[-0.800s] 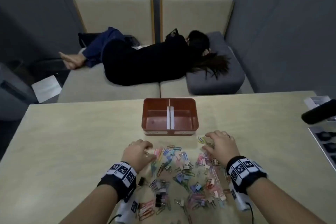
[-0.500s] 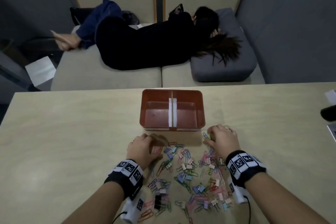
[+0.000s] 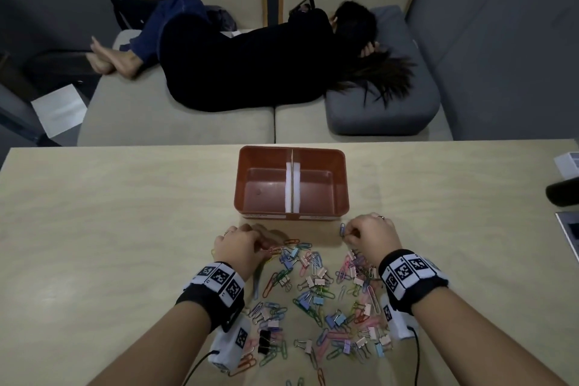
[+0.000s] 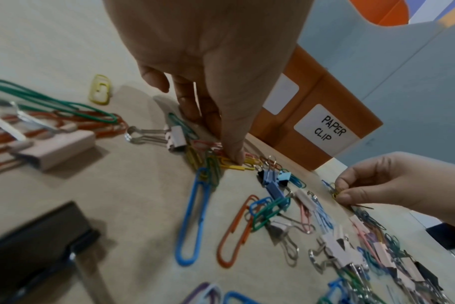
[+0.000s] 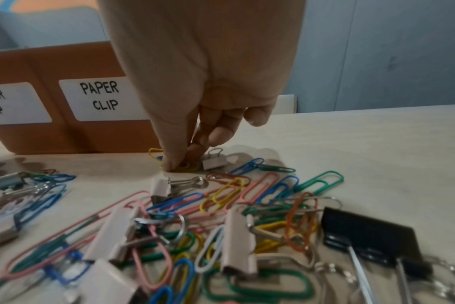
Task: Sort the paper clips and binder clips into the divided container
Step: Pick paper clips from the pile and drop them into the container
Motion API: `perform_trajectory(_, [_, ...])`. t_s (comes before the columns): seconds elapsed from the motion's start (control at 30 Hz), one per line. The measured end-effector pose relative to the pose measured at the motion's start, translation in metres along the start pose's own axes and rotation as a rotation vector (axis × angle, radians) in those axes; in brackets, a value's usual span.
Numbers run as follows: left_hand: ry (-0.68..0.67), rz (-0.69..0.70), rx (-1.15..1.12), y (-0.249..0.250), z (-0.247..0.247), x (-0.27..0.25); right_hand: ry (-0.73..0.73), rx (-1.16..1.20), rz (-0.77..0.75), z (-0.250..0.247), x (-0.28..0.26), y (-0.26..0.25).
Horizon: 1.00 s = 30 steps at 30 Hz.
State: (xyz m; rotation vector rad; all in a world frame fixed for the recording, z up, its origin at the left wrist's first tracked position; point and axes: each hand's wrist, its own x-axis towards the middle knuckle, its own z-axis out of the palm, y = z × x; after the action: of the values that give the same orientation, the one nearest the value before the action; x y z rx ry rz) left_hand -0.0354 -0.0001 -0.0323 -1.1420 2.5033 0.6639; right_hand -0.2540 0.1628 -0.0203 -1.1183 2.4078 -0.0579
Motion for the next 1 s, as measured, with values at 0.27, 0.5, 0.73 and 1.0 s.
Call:
perform_trajectory(0.27, [-0.007,0.065,-0.016,0.002,-0.003,-0.001,0.003,0.046,-0.018,0.003,-0.011,-0.002])
perform_trajectory(0.5, [0.007,0.154,-0.042,-0.008,-0.003,-0.003,0.051,0.026,-0.081,-0.002,-0.023,0.009])
perform_trajectory(0.73, [0.086,0.147,-0.125,0.005,-0.007,0.004,0.056,-0.033,-0.219,-0.011,-0.003,0.0])
perform_trajectory(1.0, [-0.046,0.131,-0.111,0.022,0.005,0.021,0.0,-0.028,-0.211,-0.003,0.009,0.003])
